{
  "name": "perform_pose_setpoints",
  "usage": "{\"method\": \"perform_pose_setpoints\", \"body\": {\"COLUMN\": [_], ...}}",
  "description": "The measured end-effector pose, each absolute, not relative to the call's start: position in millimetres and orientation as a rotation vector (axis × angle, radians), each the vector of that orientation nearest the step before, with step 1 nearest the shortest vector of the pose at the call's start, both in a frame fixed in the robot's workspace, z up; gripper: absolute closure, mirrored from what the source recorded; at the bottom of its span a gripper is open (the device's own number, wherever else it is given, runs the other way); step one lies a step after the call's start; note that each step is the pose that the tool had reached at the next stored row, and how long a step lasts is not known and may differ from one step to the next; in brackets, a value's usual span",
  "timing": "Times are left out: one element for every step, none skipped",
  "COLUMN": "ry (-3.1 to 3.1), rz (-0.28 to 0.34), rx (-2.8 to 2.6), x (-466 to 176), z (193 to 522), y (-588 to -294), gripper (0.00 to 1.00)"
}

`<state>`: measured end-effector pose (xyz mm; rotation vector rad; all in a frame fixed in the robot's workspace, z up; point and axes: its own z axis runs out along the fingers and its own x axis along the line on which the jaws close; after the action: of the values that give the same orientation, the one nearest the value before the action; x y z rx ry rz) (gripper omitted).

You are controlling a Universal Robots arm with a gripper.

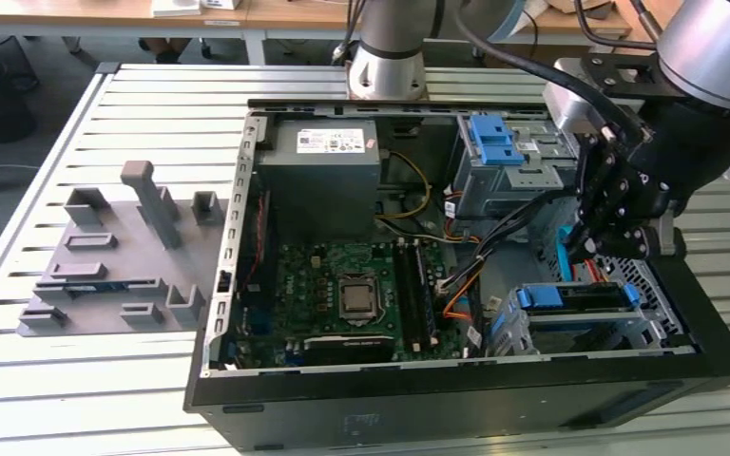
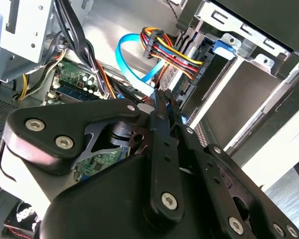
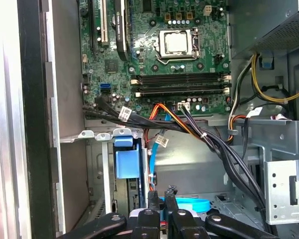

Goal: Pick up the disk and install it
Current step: 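Insert the second disk wire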

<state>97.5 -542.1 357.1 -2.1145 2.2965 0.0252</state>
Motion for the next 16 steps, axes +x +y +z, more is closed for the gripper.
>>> {"method": "perform_pose_setpoints", "body": {"ry": [2.296, 2.297, 2.296, 2.297, 2.297, 2.296, 2.297, 2.297, 2.296, 2.296, 2.296, 2.296, 2.296, 2.296, 2.297, 2.297], "rz": [0.025, 0.025, 0.025, 0.025, 0.025, 0.025, 0.025, 0.025, 0.025, 0.025, 0.025, 0.026, 0.026, 0.025, 0.025, 0.025], "rx": [-2.114, -2.115, -2.114, -2.114, -2.115, -2.114, -2.114, -2.114, -2.114, -2.114, -2.114, -2.114, -2.114, -2.114, -2.115, -2.115], "x": [97.5, 97.5, 97.5, 97.5, 97.5, 97.5, 97.5, 97.5, 97.5, 97.5, 97.5, 97.5, 97.6, 97.7, 97.7, 97.7], "z": [357.0, 356.9, 356.6, 356.5, 356.3, 355.9, 355.6, 355.2, 354.7, 354.3, 353.6, 352.9, 352.2, 351.7, 351.6, 351.6], "y": [-543.3, -544.8, -546.4, -547.9, -549.2, -550.5, -551.7, -552.6, -553.5, -554.3, -554.8, -555.2, -555.4, -555.5, -555.6, -555.6], "gripper": [0.84, 0.84, 0.84, 0.84, 0.84, 0.84, 0.84, 0.84, 0.84, 0.84, 0.84, 0.84, 0.84, 0.84, 0.84, 0.84]}}
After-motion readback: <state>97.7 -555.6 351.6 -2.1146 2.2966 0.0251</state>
